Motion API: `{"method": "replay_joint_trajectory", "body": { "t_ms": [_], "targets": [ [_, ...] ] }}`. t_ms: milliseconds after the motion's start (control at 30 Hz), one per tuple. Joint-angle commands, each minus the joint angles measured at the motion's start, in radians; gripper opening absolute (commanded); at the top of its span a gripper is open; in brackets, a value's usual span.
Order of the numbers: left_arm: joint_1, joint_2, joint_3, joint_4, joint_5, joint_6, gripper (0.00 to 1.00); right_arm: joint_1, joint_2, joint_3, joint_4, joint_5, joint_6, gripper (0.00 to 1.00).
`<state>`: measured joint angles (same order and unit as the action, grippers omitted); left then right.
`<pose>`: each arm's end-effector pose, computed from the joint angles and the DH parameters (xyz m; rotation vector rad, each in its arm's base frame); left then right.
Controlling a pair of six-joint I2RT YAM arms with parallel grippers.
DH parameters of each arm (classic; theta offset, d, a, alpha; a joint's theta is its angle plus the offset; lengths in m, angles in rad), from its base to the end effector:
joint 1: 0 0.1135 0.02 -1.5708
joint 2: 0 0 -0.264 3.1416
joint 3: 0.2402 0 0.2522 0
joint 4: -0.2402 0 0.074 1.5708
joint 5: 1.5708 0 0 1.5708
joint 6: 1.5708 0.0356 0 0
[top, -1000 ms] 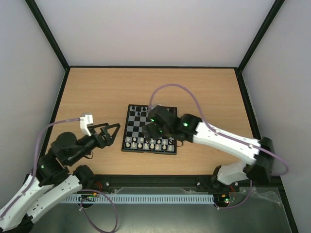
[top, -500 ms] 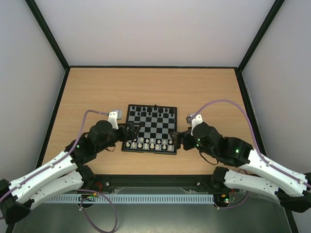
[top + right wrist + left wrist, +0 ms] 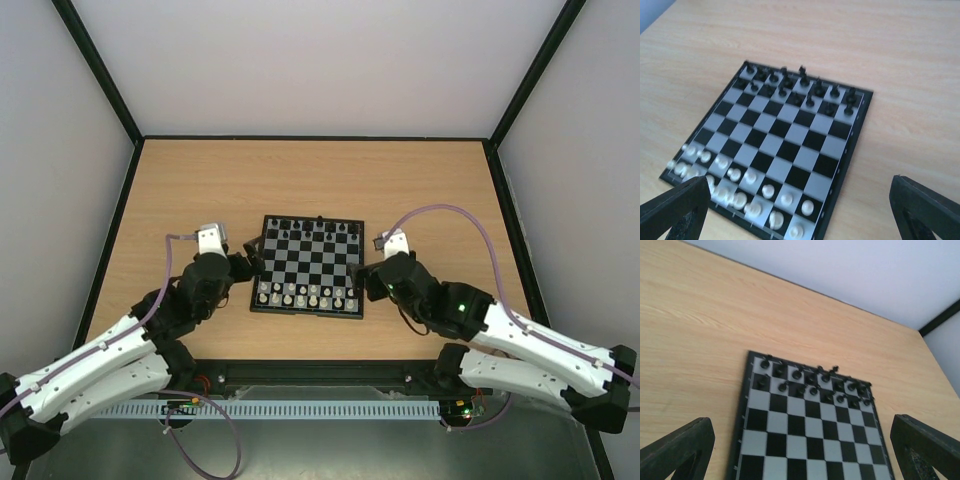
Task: Set up the chess pieces on the board
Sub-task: Reset both arms
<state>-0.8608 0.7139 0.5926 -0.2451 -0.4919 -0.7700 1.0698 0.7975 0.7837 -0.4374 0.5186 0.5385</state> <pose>0.1231 -0.1174 0.2785 -0.2431 1.9271 -0.6284 0.0999 0.1457 0.3133 -0.2012 1.9869 0.5266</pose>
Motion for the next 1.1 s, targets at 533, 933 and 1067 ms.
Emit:
{"method": "replay_joint_trajectory", "body": {
  "t_ms": [533, 933, 1067],
  "targets": [
    [0.606, 0.030, -0.075, 0.320, 0.283, 0.251, 0.99, -0.894, 0.109, -0.142, 0.480, -0.101, -0.125, 0.99],
    [0.609, -0.001, -0.198, 0.376, 0.219, 0.290, 0.99, -0.895, 0.206, -0.489, 1.044, 0.100, -0.183, 0.99],
    [0.611, -0.047, -0.244, 0.414, 0.216, 0.294, 0.99, -0.898, 0.407, -0.461, 1.193, 0.125, -0.217, 0.98]
  ]
}}
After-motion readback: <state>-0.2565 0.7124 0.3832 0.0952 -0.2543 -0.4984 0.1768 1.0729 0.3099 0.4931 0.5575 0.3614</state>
